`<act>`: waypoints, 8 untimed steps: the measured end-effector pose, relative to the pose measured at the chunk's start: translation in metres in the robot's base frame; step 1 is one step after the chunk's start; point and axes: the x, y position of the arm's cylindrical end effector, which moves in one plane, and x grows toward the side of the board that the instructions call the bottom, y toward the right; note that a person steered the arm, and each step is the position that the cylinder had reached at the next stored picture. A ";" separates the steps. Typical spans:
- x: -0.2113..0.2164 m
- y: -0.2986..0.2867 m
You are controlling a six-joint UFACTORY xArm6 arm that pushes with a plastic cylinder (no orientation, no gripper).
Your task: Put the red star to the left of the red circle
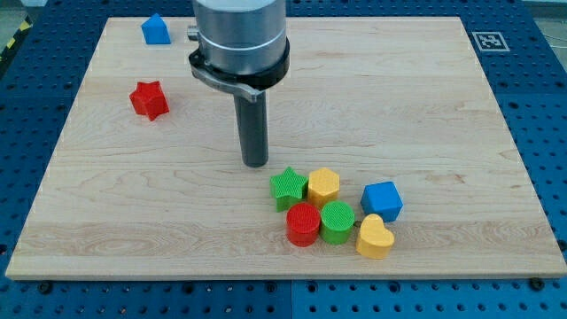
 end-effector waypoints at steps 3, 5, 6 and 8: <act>-0.113 -0.020; -0.194 -0.087; -0.194 -0.117; -0.165 -0.163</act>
